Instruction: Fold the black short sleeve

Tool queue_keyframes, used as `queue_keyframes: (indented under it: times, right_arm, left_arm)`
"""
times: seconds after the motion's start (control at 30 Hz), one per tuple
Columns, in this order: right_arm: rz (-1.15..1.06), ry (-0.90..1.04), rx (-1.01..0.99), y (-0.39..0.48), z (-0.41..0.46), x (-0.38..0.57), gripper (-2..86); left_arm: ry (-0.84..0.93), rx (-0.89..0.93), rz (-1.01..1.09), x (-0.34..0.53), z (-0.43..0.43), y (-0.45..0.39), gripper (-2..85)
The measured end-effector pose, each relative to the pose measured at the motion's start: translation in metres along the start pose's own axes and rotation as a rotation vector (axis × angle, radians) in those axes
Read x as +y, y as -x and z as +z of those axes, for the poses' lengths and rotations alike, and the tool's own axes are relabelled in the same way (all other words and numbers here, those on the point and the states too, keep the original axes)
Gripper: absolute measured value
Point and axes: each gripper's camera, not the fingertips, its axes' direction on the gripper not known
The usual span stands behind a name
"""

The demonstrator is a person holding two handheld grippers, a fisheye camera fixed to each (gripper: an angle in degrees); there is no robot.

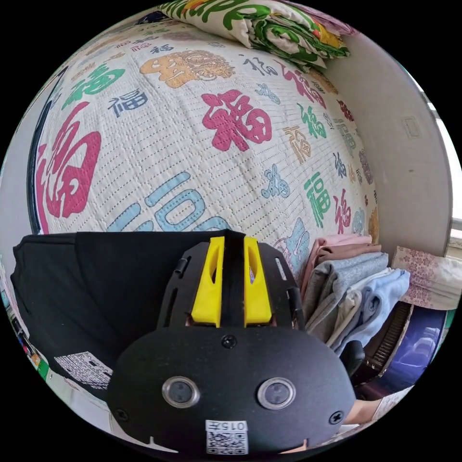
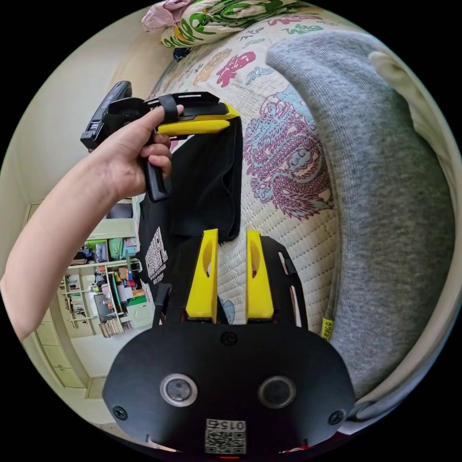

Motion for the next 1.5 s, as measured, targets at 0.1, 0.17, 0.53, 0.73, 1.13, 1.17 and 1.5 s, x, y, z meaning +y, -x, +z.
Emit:
queue_keyframes:
  times: [0.1,0.17,0.53,0.73,1.13,1.17,1.5]
  right_arm:
    - [0.003,0.012,0.007,-0.002,0.0,0.003,5.8]
    - [-0.049,0.01,-0.029,-0.001,-0.005,0.007,2.4]
    - [-0.465,-0.06,-0.173,0.087,-0.06,0.045,0.4]
    - [-0.627,0.167,-0.177,0.132,0.029,0.11,0.8]
    - [-0.392,0.233,-0.096,0.021,0.074,0.148,8.9]
    - [-0.34,0.21,-0.092,0.003,0.069,0.142,9.2]
    - [-0.021,0.144,-0.182,-0.099,0.096,0.135,9.7]
  left_arm:
    - [-0.031,0.081,0.028,0.032,0.0,0.027,2.1]
    - [-0.121,0.151,0.025,0.068,-0.02,0.053,1.0]
    - [-0.54,0.175,-0.066,0.343,-0.196,0.257,0.1]
    - [-0.457,0.056,-0.253,0.494,-0.178,0.371,0.4]
    - [-0.441,-0.017,-0.367,0.596,-0.147,0.462,6.9]
    - [-0.467,-0.011,-0.331,0.582,-0.156,0.462,7.6]
    - [-0.409,0.101,-0.118,0.407,-0.138,0.443,11.7]
